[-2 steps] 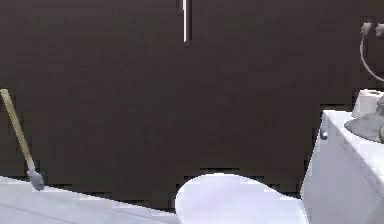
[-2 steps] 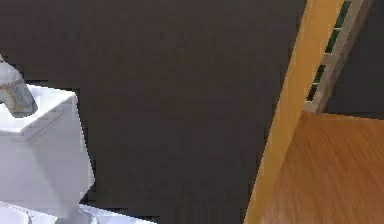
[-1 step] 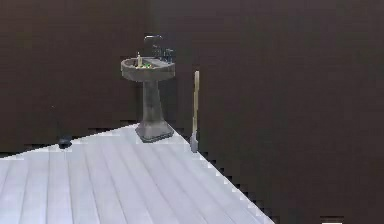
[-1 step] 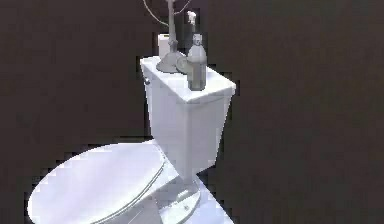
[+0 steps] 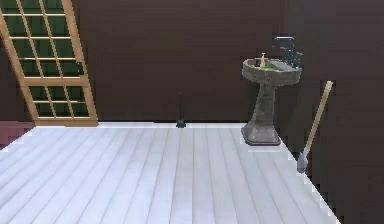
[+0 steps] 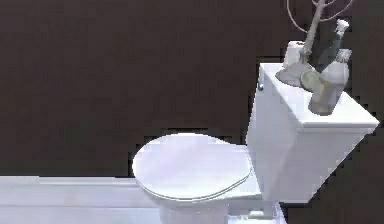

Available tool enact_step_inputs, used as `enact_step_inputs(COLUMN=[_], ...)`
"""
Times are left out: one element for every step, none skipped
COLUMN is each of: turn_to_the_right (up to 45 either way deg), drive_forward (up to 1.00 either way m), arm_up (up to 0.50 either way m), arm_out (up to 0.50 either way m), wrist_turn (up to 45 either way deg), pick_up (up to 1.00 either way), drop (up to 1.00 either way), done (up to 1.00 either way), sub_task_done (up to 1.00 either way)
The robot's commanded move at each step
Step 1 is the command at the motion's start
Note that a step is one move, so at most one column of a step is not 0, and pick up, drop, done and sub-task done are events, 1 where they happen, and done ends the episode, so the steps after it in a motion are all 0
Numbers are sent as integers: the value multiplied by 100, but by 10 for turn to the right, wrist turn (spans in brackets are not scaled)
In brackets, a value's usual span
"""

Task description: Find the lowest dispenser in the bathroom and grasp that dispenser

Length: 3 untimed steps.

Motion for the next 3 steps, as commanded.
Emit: enact_step_inputs(turn_to_the_right=[0,150,0], drive_forward=[45,0,100], arm_up=[0,0,0], arm_out=[0,0,0], wrist_turn=[0,0,0], pick_up=[0,0,0], drop=[0,0,0], done=[0,0,0], sub_task_done=[0,0,0])
